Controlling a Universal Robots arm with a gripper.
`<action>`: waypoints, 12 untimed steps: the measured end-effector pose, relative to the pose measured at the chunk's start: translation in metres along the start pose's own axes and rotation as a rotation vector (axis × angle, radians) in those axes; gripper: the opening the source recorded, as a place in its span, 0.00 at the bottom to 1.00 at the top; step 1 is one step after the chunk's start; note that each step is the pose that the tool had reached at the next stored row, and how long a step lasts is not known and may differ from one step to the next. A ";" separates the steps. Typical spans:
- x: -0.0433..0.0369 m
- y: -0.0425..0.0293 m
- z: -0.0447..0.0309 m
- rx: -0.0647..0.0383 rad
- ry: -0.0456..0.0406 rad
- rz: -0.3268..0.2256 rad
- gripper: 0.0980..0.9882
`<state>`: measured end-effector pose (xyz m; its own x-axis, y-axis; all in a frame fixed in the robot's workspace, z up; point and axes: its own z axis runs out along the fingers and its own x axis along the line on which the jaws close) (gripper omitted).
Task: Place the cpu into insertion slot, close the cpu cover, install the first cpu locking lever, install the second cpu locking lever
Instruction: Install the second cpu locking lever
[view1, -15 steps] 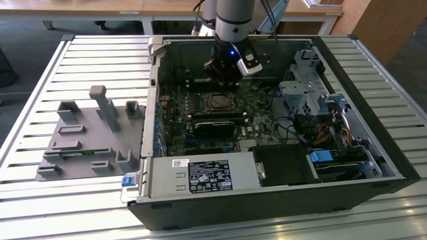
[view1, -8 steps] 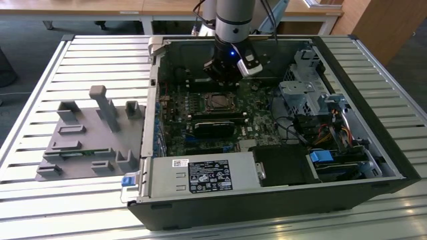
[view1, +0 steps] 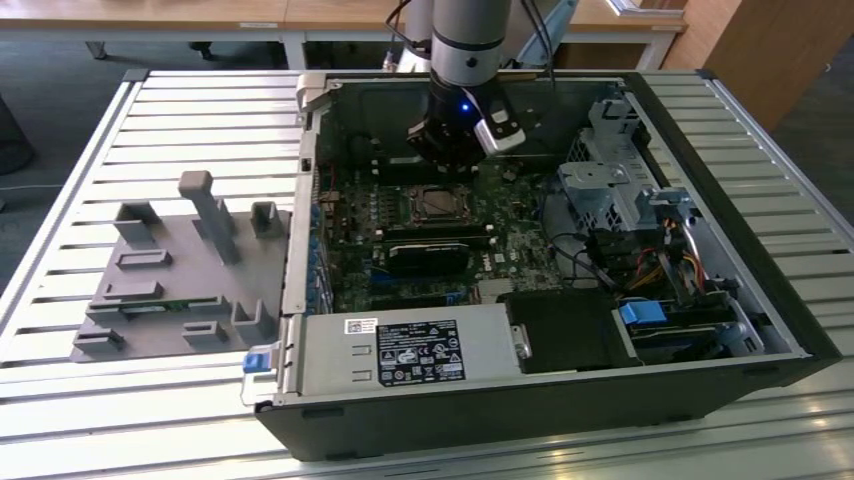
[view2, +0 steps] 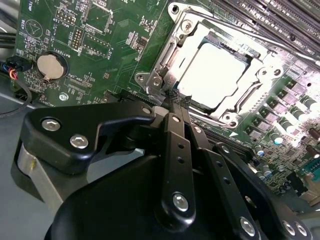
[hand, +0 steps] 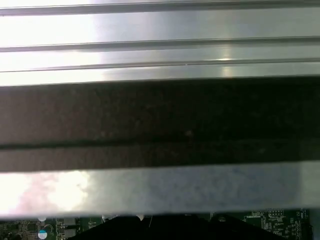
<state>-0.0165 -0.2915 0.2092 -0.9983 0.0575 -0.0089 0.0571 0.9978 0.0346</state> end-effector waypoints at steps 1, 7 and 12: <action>0.0000 -0.0002 0.0000 0.000 0.0000 0.000 0.01; -0.0002 -0.0023 -0.0001 0.000 0.0000 0.000 0.01; -0.0003 -0.0053 -0.0002 0.000 0.0000 0.000 0.01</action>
<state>-0.0164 -0.2967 0.2092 -0.9983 0.0574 -0.0089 0.0571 0.9978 0.0346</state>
